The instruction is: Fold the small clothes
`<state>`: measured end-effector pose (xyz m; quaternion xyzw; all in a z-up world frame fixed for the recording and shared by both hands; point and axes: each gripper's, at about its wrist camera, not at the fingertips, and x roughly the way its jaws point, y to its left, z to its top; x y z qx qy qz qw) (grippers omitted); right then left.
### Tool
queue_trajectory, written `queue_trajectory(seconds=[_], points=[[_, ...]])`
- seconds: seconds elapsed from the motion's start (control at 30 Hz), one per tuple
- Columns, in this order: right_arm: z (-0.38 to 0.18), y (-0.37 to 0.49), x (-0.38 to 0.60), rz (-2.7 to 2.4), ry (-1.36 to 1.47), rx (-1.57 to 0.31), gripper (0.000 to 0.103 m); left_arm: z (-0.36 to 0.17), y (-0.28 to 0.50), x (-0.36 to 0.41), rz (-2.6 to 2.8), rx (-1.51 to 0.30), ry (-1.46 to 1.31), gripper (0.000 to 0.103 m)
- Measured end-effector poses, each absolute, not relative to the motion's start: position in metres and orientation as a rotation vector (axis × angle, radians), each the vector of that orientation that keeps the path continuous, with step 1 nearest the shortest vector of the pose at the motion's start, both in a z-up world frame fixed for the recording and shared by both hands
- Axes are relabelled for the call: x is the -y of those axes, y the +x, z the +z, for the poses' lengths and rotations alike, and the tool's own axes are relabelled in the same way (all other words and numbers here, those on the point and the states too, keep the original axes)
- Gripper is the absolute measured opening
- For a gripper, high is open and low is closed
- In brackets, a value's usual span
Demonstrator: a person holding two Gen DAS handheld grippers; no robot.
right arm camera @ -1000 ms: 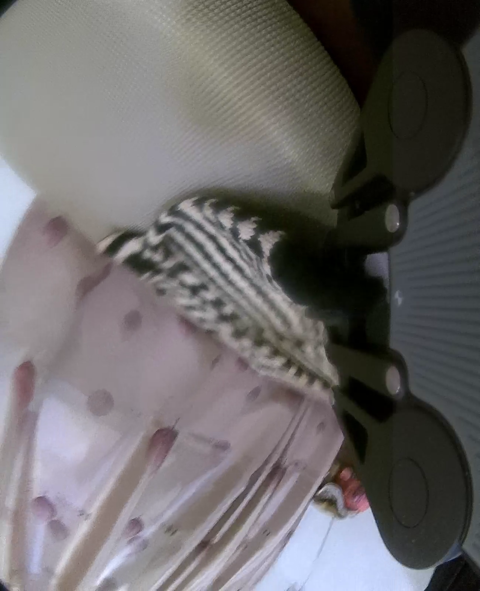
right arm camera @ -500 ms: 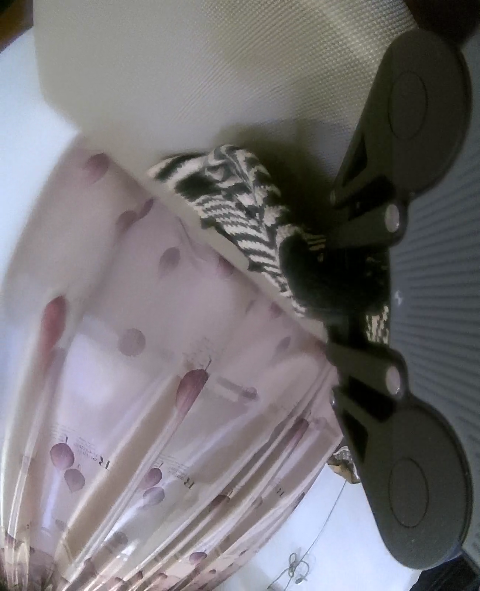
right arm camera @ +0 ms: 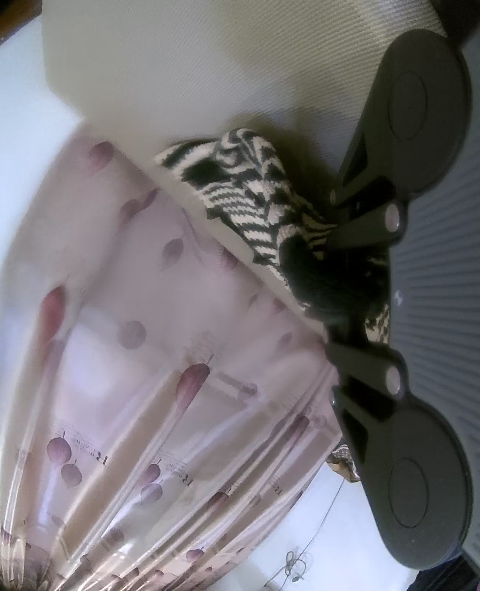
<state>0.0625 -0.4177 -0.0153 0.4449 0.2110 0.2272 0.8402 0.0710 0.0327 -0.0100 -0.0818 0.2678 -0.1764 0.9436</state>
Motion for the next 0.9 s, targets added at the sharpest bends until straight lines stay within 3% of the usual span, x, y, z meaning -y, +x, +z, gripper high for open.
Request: queue_trajectory(seconds=[0.9], points=[[0.001, 0.112, 0.432, 0.454, 0.923, -0.417, 0.011, 0.006, 0.115, -0.031, -0.278, -0.549, -0.177, 0.023]])
